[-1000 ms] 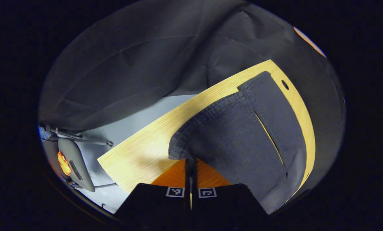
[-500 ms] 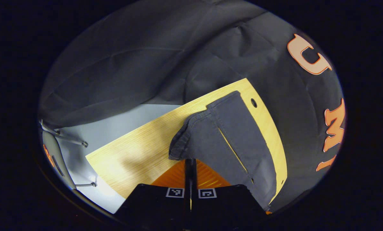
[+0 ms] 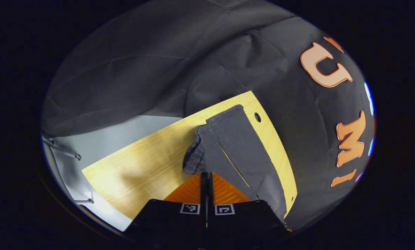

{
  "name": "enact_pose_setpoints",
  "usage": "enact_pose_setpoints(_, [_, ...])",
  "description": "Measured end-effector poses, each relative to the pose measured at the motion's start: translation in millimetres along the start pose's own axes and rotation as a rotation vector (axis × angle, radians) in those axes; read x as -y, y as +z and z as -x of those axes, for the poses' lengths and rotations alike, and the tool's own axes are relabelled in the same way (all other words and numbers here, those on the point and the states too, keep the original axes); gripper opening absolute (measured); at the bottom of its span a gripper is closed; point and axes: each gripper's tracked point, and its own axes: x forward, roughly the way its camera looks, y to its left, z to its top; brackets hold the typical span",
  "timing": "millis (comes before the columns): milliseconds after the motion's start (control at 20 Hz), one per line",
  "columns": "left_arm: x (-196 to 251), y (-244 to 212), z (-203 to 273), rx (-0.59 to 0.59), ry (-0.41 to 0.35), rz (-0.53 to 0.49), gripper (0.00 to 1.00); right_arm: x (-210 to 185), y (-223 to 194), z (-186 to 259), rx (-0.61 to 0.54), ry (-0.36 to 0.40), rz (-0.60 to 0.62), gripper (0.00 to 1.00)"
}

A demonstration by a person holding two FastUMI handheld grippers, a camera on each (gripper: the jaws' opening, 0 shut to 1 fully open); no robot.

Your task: Grasp the waist and the cuffs of the jeans and fold them to make the two legs overlap; first hold the waist and fold one-third of the jeans toward the cuffs, then hold the cuffs and fold the remaining one-third in the same direction to finish folding.

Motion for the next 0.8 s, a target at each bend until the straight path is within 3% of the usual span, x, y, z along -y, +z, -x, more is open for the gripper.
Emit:
enact_pose_setpoints(250, [35.6, 16.5, 15.7, 0.040, -0.076, -0.041, 0.01, 3.2, 5.5, 5.9, 0.006, 0.054, -0.002, 0.18])
enact_pose_setpoints(550, [43.7, 32.2, -17.0, 0.006, -0.049, -0.076, 0.01, -6.6, 13.0, 10.3, 0.038, 0.024, -0.077, 0.18])
enact_pose_setpoints(800, [65.4, 39.7, -32.5, -0.079, -0.114, -0.091, 0.01, -25.6, 9.4, 2.0, 0.074, -0.023, -0.053, 0.18])
